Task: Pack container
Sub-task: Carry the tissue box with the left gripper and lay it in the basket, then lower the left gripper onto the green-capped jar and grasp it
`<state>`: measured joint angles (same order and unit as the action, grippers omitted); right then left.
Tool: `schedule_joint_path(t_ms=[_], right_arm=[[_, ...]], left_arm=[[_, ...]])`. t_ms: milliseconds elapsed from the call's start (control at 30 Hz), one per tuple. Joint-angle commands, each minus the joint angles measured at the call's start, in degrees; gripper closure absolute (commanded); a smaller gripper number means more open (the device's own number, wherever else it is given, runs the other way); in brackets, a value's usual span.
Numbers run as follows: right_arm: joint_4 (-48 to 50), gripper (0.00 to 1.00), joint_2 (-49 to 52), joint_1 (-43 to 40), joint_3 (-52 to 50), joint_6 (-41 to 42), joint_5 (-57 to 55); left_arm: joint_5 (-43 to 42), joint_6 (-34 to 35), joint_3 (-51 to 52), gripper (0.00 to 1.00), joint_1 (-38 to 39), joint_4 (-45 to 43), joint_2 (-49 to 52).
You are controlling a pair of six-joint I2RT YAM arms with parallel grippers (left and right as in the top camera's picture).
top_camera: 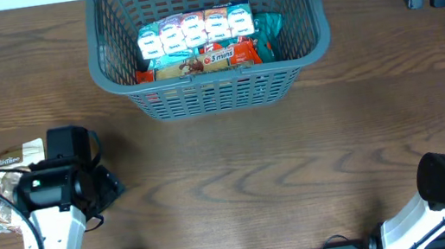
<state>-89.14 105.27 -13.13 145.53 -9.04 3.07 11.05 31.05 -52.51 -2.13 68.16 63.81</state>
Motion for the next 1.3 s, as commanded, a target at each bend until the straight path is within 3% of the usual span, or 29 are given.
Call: schedule_joint_path(t_ms=[0,433,867,1267], right_arm=[[-0.3,0.01,-0.2,-0.3,-0.2,0.2,0.4],[-0.1,0.01,-0.2,-0.3,-0.2,0.2,0.3],[0.4,0.01,-0.2,-0.3,-0.2,-0.5,0.2],[1.1,0.01,-0.2,-0.3,-0.2,-0.5,0.2]], left_arm=[[-3.1,-1.6,2.7,0.02,-2.8,-2.2,0.7],[-9.2,-13.0,3.5,0.02,-12.8,-11.0,8.5],[-11.1,-13.4,3.6,0.02,-14.3,-21.6,14.8],[-11.1,-13.4,3.6,0.02,-14.3,-23.6,20.7]])
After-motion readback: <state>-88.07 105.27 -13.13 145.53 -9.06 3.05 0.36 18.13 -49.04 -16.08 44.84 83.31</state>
